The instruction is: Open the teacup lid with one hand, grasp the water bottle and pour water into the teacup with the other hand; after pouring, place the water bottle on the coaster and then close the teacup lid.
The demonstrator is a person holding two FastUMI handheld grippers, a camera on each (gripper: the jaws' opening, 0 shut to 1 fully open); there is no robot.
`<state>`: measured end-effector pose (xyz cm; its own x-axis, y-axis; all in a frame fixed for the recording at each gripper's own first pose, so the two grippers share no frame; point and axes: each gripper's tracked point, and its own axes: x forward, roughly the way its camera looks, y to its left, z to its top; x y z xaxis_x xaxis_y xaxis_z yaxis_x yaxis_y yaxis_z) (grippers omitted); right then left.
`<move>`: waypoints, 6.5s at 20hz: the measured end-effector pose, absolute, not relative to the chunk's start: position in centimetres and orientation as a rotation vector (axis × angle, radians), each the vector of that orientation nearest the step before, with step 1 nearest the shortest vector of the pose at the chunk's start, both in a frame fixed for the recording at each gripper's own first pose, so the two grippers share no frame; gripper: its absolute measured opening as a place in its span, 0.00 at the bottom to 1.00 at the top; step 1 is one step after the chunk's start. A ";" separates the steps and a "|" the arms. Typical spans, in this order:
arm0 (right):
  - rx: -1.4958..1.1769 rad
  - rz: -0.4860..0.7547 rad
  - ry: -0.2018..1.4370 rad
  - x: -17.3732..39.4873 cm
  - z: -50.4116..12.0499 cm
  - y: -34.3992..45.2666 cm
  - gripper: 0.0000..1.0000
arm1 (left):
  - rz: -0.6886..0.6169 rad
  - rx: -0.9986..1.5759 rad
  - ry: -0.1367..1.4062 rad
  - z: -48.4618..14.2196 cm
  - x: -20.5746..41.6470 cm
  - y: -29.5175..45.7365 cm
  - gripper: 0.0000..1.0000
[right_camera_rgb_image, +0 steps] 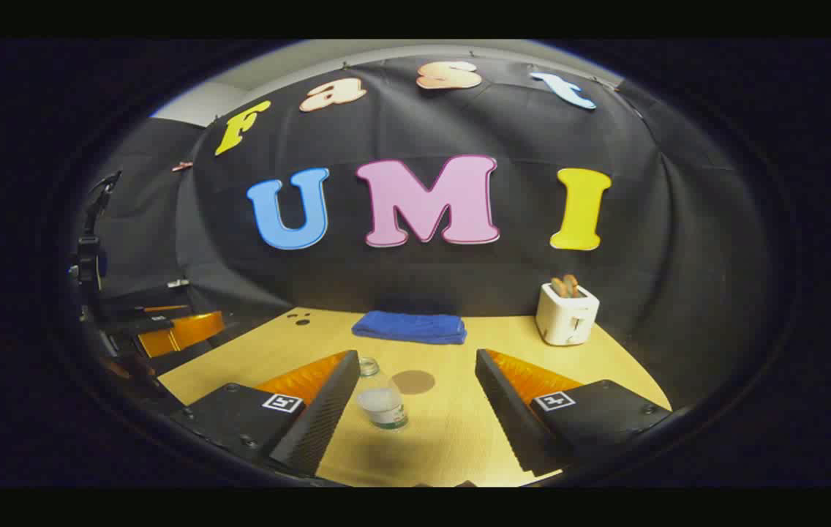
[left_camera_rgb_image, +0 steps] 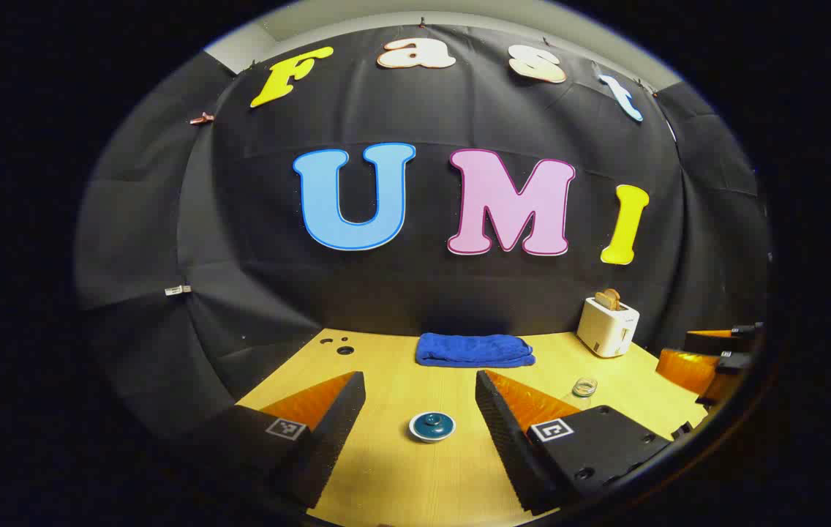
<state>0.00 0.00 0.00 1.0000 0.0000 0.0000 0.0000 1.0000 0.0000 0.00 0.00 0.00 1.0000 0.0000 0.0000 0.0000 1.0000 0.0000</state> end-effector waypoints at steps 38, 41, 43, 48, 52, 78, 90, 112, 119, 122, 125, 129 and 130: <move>-0.036 0.111 0.133 7.3 -12.7 2.9 0.98 | -0.147 0.058 0.178 -18.2 17.7 -1.7 0.74; -0.038 0.120 0.127 7.6 -12.7 3.3 0.98 | -0.146 0.056 0.178 -18.6 18.0 -1.6 0.66; -0.039 0.124 0.122 7.7 -12.8 3.6 0.98 | -0.146 0.053 0.198 -19.1 18.0 -1.6 0.57; -0.026 0.120 0.122 8.0 -13.5 3.6 0.98 | -0.134 0.062 0.204 -19.3 18.0 -1.3 0.37; 0.002 0.100 0.118 8.7 -14.0 3.7 0.98 | -0.133 0.109 0.195 -18.7 18.0 -1.3 0.30; -0.072 0.090 0.092 14.0 -14.9 5.5 0.75 | -0.039 0.016 0.208 -17.4 12.5 4.1 0.28; -0.485 0.017 0.072 17.7 -12.2 4.1 0.72 | -0.007 0.001 0.162 -15.8 11.2 6.6 0.28; -1.137 0.074 -0.040 25.8 -14.5 8.9 0.67 | 0.000 -0.013 0.179 -17.5 10.1 12.7 0.24; -1.291 0.089 -0.077 26.9 -14.9 8.9 0.71 | 0.020 -0.040 0.189 -18.0 8.9 13.9 0.28; -1.349 0.087 -0.089 27.3 -15.0 9.0 0.72 | 0.027 -0.044 0.192 -18.4 8.5 14.5 0.24; -1.410 0.059 -0.084 27.6 -15.0 8.5 0.71 | 0.036 -0.046 0.195 -18.6 8.0 15.1 0.28; -1.466 0.051 -0.094 27.8 -15.4 8.8 0.67 | 0.040 -0.044 0.208 -19.3 7.3 15.5 0.24; -1.476 0.070 -0.089 28.1 -15.9 8.9 0.67 | 0.039 -0.041 0.209 -19.4 7.1 15.6 0.28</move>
<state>28.06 8.94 -15.87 0.9947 0.1016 0.0165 0.0069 0.0934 -0.9956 7.12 15.58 -19.40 0.9774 0.0340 -0.2085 -0.0426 0.9984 -0.0371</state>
